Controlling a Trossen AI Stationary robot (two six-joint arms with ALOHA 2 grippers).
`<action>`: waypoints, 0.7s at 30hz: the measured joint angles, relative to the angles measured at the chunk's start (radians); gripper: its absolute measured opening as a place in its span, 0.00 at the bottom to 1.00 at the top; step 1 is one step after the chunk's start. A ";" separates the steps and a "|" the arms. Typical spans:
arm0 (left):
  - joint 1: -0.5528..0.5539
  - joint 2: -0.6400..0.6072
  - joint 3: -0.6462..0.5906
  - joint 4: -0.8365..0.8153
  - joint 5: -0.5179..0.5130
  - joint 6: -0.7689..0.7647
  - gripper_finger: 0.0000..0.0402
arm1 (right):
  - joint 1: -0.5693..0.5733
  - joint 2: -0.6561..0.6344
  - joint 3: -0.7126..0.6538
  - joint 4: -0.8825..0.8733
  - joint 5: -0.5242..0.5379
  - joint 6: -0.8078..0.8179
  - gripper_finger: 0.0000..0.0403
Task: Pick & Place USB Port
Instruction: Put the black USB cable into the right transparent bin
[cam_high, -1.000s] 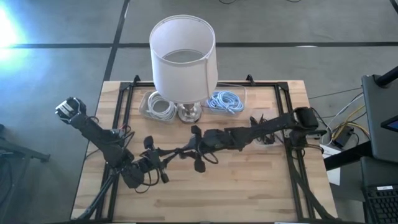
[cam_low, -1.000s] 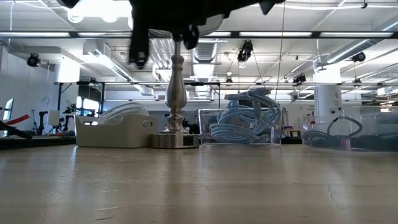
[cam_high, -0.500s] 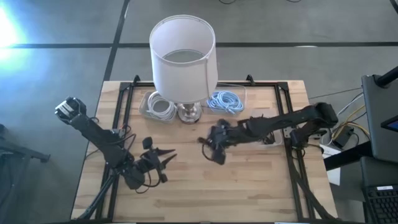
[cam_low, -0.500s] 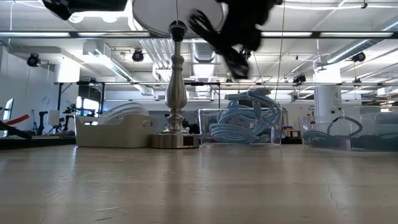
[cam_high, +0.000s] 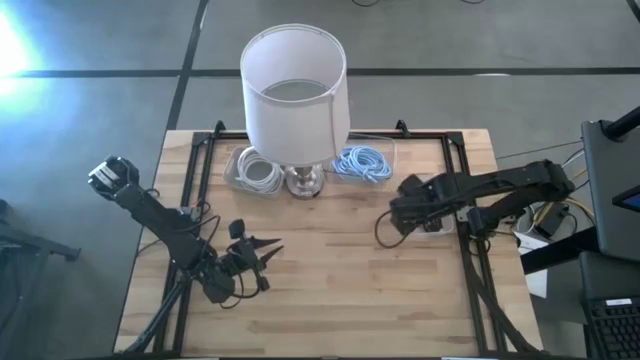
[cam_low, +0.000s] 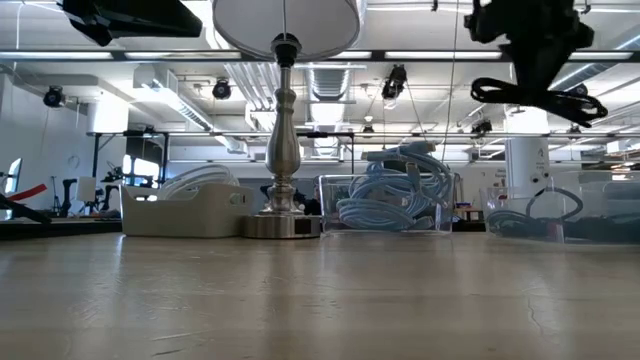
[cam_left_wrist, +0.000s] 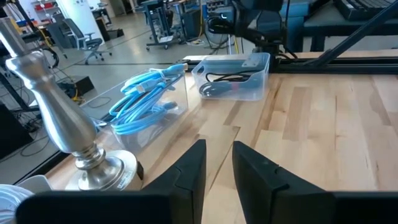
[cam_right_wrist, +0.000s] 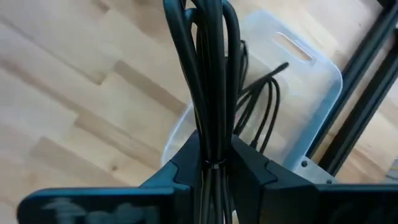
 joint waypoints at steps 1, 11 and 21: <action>0.000 0.000 0.000 0.000 0.000 0.000 0.20 | -0.005 -0.018 -0.022 0.008 0.001 0.009 0.13; 0.002 0.000 0.000 0.000 0.046 0.000 0.20 | -0.095 -0.135 -0.342 0.116 -0.001 0.051 0.13; 0.002 0.000 0.000 0.000 0.050 0.001 0.20 | -0.216 -0.129 -0.496 0.305 -0.103 -0.083 0.19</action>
